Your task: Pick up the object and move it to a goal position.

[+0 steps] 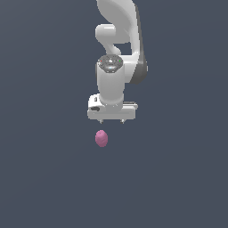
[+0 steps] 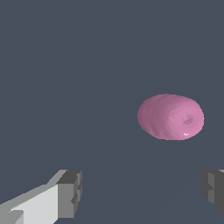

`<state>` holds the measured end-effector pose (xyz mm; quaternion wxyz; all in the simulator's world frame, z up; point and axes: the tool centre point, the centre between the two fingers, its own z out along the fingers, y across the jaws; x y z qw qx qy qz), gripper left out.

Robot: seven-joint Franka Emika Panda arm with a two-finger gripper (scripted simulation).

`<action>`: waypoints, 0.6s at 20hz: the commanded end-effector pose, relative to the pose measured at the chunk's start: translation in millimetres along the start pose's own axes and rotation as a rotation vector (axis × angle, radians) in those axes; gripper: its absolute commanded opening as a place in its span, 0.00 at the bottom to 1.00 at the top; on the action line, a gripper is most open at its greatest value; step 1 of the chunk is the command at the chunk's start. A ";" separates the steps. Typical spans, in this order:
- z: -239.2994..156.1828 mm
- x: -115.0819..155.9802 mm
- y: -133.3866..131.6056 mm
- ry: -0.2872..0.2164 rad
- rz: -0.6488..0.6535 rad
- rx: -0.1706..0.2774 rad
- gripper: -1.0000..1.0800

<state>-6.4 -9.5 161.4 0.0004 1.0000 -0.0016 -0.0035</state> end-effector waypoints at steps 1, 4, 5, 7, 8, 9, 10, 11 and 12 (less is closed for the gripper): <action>0.0 0.0 0.0 0.000 0.000 0.000 0.96; -2.7 1.1 2.1 0.005 -0.003 -0.002 0.96; -4.8 1.9 3.7 0.008 -0.005 -0.004 0.96; -10.4 4.0 8.0 0.017 -0.011 -0.009 0.96; -12.9 4.9 9.7 0.021 -0.012 -0.011 0.96; -14.7 5.5 11.0 0.024 -0.013 -0.012 0.96; -16.0 5.8 11.9 0.026 -0.014 -0.014 0.96; -16.7 6.0 12.3 0.027 -0.013 -0.014 0.96; -16.7 5.9 12.3 0.027 -0.013 -0.014 0.96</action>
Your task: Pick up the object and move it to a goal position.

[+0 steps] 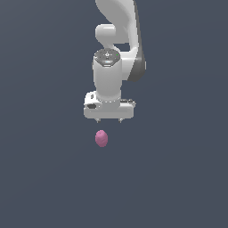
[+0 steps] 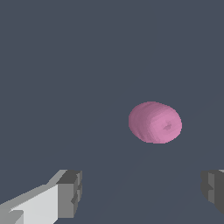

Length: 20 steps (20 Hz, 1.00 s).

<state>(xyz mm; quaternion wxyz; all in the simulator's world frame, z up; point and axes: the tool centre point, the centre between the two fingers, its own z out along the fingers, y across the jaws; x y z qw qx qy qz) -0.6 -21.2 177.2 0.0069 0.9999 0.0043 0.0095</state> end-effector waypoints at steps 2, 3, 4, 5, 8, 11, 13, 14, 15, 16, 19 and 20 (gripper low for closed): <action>0.0 0.0 0.1 0.000 -0.002 0.000 0.96; 0.3 0.2 0.1 0.000 -0.004 0.000 0.96; 0.5 0.4 0.4 -0.001 -0.008 0.000 0.96; 0.7 0.7 0.8 -0.001 -0.012 0.000 0.96; 1.8 2.2 2.5 -0.001 -0.033 0.000 0.96; 3.9 4.4 4.9 -0.003 -0.065 0.000 0.96; 5.6 6.2 7.0 -0.004 -0.092 0.000 0.96; 6.6 7.3 8.2 -0.005 -0.108 0.000 0.96; 7.7 8.4 9.5 -0.005 -0.124 0.001 0.96; 8.8 9.5 10.9 -0.006 -0.142 0.001 0.96; 12.7 13.5 15.7 -0.008 -0.202 0.003 0.96; 14.2 14.9 17.5 -0.009 -0.224 0.003 0.96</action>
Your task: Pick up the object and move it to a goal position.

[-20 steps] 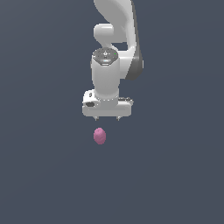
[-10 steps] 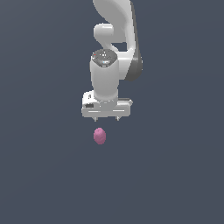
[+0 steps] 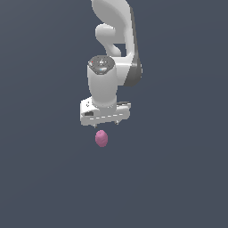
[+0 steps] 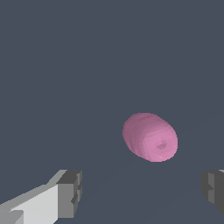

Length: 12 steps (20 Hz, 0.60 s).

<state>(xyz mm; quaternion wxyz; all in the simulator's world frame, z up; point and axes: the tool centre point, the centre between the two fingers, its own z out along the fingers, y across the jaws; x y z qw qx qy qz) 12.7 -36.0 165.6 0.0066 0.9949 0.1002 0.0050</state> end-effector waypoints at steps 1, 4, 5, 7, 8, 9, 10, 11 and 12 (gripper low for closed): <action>3.7 2.6 5.2 -0.002 -0.056 0.002 0.96; 8.3 5.8 11.8 -0.004 -0.125 0.005 0.96; 9.8 6.8 13.8 -0.004 -0.147 0.006 0.96; 12.4 8.5 17.5 -0.005 -0.185 0.007 0.96; 13.6 9.2 19.1 -0.005 -0.203 0.008 0.96; 14.7 9.9 20.7 -0.006 -0.219 0.009 0.96; 15.7 10.6 22.2 -0.006 -0.234 0.010 0.96; 16.7 11.2 23.5 -0.006 -0.248 0.011 0.96; 17.5 11.7 24.7 -0.006 -0.261 0.012 0.96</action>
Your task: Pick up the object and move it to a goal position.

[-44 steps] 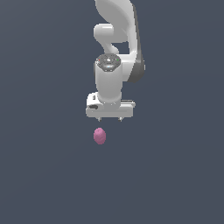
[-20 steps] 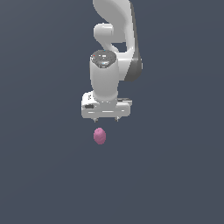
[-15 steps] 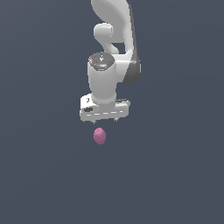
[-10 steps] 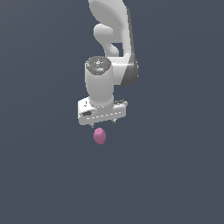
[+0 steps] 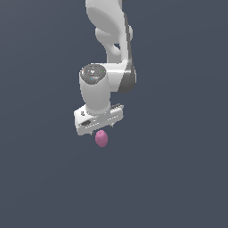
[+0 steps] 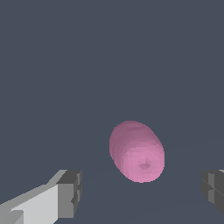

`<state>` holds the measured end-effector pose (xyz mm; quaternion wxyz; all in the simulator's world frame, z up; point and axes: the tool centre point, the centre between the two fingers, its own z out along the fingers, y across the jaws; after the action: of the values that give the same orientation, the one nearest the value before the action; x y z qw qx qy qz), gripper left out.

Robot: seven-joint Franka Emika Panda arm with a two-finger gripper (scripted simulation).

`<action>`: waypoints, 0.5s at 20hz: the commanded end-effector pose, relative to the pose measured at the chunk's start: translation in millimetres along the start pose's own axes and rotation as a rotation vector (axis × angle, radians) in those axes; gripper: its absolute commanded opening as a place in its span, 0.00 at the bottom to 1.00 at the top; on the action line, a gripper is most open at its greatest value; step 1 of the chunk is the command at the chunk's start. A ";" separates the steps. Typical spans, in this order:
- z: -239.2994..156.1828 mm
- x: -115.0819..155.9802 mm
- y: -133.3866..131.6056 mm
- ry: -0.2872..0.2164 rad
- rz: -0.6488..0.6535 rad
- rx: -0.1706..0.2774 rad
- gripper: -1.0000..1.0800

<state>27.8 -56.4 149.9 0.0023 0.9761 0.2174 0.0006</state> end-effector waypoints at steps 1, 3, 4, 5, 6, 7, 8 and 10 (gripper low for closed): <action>2.1 0.8 3.4 0.000 -0.035 0.002 0.96; 3.4 1.1 5.4 0.000 -0.054 0.003 0.96; 4.0 1.2 6.2 0.000 -0.062 0.003 0.96; 4.4 1.3 6.9 0.000 -0.068 0.004 0.96; 4.8 1.4 7.5 0.000 -0.074 0.004 0.96; 5.1 1.5 8.0 0.000 -0.078 0.004 0.96; 5.3 1.5 8.3 0.000 -0.081 0.005 0.96; 5.4 1.6 8.5 0.000 -0.083 0.005 0.96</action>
<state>32.5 -63.4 144.6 0.0001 0.9667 0.2557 -0.0001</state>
